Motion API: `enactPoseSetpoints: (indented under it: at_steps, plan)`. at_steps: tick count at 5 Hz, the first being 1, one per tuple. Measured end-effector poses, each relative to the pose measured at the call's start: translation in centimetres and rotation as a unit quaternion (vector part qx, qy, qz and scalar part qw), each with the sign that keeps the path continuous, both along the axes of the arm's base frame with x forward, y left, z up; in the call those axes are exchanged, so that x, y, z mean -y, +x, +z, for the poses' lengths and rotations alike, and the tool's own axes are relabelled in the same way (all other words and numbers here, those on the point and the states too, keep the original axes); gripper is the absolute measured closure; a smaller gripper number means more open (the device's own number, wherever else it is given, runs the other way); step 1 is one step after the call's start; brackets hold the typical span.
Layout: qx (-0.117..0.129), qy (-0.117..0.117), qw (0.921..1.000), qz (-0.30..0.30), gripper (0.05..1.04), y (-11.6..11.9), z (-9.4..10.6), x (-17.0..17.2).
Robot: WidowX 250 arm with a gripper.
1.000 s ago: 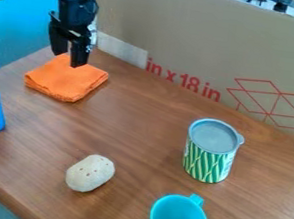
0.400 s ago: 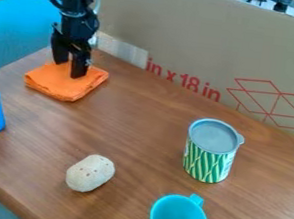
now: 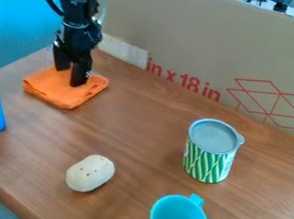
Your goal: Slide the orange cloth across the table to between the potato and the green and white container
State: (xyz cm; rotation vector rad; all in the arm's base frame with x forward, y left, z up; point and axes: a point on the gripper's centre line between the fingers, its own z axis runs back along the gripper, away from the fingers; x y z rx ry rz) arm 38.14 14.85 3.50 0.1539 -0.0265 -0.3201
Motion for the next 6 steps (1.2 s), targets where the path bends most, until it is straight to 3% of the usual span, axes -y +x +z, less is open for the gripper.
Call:
enactPoseSetpoints:
  at_steps: [1,2,5,6]
  plan:
    - [-0.023,-0.015,0.9987,-0.043,0.082,-1.2,-0.2,3.1]
    - [-0.037,-0.079,0.9953,-0.040,0.082,-1.9,-0.2,6.0]
    - [-0.048,-0.076,0.9952,-0.040,0.082,-3.8,-0.1,13.6]
    - [-0.031,-0.098,0.9947,-0.005,0.083,-3.7,0.6,12.1]
